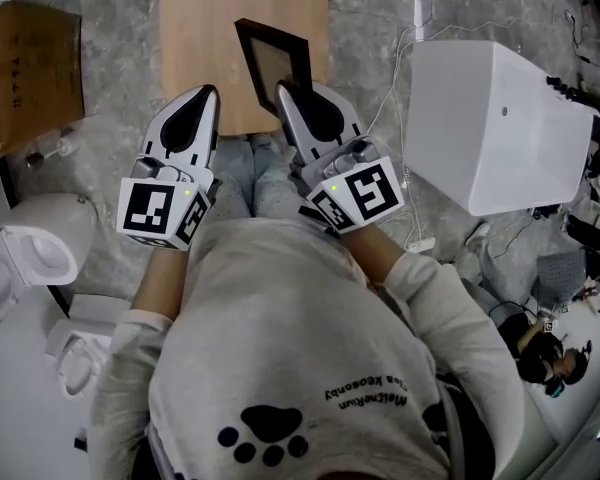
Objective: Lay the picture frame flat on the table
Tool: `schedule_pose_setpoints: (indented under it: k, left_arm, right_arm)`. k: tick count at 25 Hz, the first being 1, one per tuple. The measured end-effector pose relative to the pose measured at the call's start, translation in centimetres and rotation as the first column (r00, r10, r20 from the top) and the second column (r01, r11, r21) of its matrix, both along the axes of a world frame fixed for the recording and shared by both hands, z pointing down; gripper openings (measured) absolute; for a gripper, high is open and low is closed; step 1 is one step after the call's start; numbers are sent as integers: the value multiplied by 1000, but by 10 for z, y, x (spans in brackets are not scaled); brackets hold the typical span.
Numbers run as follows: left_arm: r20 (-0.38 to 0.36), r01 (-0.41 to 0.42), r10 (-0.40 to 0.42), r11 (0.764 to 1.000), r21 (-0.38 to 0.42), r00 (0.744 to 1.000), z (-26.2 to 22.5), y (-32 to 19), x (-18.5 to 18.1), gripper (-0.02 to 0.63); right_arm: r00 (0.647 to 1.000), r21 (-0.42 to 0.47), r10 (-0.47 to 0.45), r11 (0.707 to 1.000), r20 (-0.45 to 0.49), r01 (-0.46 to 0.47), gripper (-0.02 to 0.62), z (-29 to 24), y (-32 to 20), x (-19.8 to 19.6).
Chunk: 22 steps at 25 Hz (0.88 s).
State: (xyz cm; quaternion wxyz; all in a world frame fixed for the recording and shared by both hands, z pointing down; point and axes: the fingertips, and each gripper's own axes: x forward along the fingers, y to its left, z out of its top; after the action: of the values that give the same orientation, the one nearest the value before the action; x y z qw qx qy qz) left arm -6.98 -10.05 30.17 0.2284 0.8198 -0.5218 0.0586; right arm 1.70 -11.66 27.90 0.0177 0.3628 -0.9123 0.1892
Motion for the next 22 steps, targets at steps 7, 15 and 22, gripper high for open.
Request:
schedule_pose_setpoints:
  k: [7,15,22]
  left_arm:
    - [-6,-15,15,999,-30,1000,31,-8,1,9]
    - [-28,-42,40,997,-68,999,65,-7,10,9]
    - [-35,-36,33,995,-90,999,94,-2,6,9]
  right_arm:
    - [1000,-17,-18,1000,-17,18,38,28,-8,-4]
    - [998,-35,-53,998,-27,52,38,60,-8,-9]
    - [996,-44,-76,996,-44,74,38,88,-9,-16]
